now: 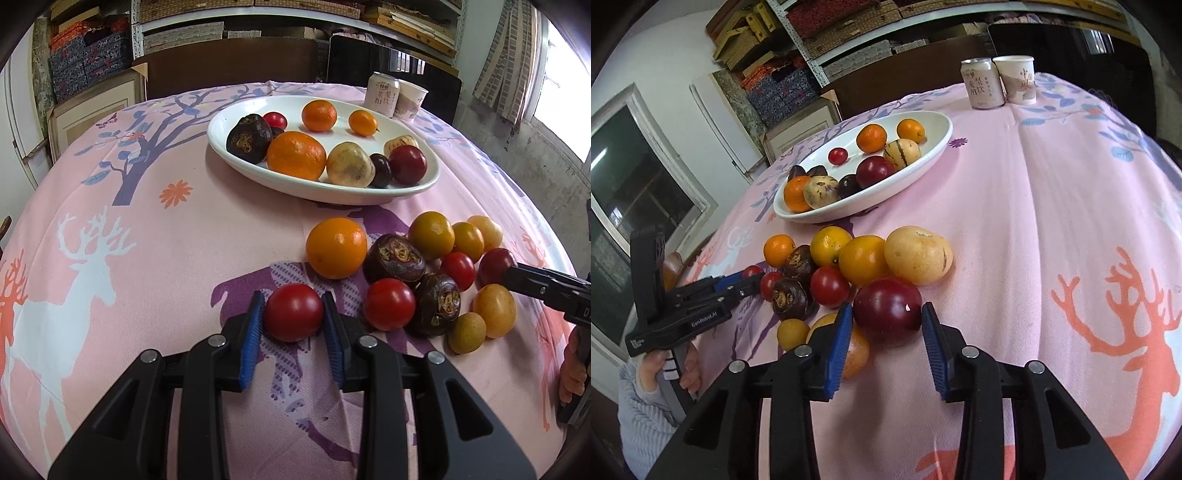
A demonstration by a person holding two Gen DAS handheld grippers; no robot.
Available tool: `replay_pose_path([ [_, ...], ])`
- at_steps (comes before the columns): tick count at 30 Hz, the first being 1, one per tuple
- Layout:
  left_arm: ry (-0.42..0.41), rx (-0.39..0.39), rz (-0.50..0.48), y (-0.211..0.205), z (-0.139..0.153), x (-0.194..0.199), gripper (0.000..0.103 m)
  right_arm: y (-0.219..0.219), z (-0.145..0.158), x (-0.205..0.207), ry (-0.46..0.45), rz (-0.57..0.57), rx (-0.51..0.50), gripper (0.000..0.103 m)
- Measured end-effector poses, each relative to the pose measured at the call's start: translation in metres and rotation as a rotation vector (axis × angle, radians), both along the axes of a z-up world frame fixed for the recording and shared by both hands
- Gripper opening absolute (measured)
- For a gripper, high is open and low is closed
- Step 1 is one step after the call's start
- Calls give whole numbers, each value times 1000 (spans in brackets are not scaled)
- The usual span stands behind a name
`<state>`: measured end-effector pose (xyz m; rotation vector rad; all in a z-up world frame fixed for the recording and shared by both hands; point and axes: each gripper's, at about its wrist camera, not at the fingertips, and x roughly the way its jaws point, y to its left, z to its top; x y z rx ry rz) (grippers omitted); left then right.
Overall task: Organize fruits
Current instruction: 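Grasp a red tomato with the left tool while the right tool grasps a dark red plum, then lower the red tomato and dark red plum onto the plate and open both tools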
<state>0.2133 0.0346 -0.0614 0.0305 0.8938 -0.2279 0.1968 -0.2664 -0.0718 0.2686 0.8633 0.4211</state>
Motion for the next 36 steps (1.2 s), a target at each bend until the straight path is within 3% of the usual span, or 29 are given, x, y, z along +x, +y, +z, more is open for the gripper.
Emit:
replay_pose_path([
  [4, -17, -56, 19, 7, 4, -4, 29, -1, 3, 0, -17, -9, 7, 37],
  [8, -76, -71, 40, 10, 16, -14, 29, -17, 17, -9, -93, -61, 63, 37],
  [12, -118, -71, 41, 8, 30, -14, 29, -23, 22, -7, -111, -85, 77, 37],
  [15, -117, -130, 43, 7, 48, 4, 29, -20, 39, 9, -120, -84, 80, 37],
  [19, -152, -100, 34, -14, 70, 39, 29, -5, 62, 45, -127, -75, 50, 37],
  [24, -140, -108, 65, -31, 73, 87, 29, 22, 70, 93, -132, -63, 36, 37],
  [26, -134, -115, 90, -33, 70, 102, 44, 31, 67, 110, -133, -65, 20, 38],
  [27, -141, -132, 95, -34, 69, 106, 65, 33, 65, 118, -136, -68, 22, 39],
  [28, -159, -139, 92, -35, 69, 105, 75, 33, 63, 123, -135, -75, 34, 40],
  [31, -188, -82, 76, -38, 69, 101, 77, 21, 60, 124, -132, -80, 93, 45],
  [36, -186, -124, 104, -25, 71, 88, 78, 5, 66, 108, -154, -107, 141, 46],
])
